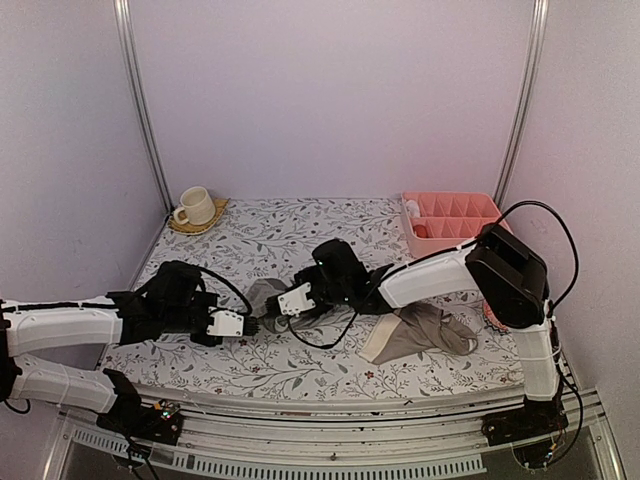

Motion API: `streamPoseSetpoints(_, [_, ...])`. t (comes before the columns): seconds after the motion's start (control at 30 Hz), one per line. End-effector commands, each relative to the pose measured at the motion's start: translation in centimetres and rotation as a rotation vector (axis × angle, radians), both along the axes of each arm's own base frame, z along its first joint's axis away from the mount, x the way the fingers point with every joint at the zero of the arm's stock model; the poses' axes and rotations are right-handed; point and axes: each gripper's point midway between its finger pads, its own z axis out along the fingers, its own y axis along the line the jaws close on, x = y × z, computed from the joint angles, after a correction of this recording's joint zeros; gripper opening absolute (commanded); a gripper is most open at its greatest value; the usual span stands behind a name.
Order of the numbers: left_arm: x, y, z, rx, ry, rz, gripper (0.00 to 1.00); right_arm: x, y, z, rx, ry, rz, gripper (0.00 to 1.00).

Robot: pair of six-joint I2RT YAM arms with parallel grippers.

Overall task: Roll the underwear
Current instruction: Pick up the underwear from the center of the board.

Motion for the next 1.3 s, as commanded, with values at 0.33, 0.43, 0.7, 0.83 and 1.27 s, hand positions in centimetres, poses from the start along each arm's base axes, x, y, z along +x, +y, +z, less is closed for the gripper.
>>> streamPoseSetpoints(0.33, [2.1, 0.8, 5.2, -0.124, -0.194, 0.056, 0.18, 2.6, -1.5, 5.9, 0.029, 0.089, -0.157, 0.02])
streamPoseSetpoints(0.43, [2.3, 0.8, 5.7, -0.133, -0.215, 0.054, 0.28, 3.5, -2.0, 6.5, 0.018, 0.127, -0.218, 0.02])
streamPoseSetpoints(0.7, [1.4, -1.0, 5.5, -0.285, -0.087, 0.039, 0.92, 5.6, -2.8, 8.0, 0.044, 0.132, -0.362, 0.02])
streamPoseSetpoints(0.83, [1.5, -1.7, 5.3, -0.390, -0.095, 0.077, 0.98, 7.2, -2.8, 7.8, 0.059, 0.154, -0.421, 0.02])
streamPoseSetpoints(1.27, [5.7, -5.4, 2.8, -0.353, -0.188, 0.228, 0.98, 11.2, -5.3, 5.3, 0.157, 0.363, -0.599, 0.02])
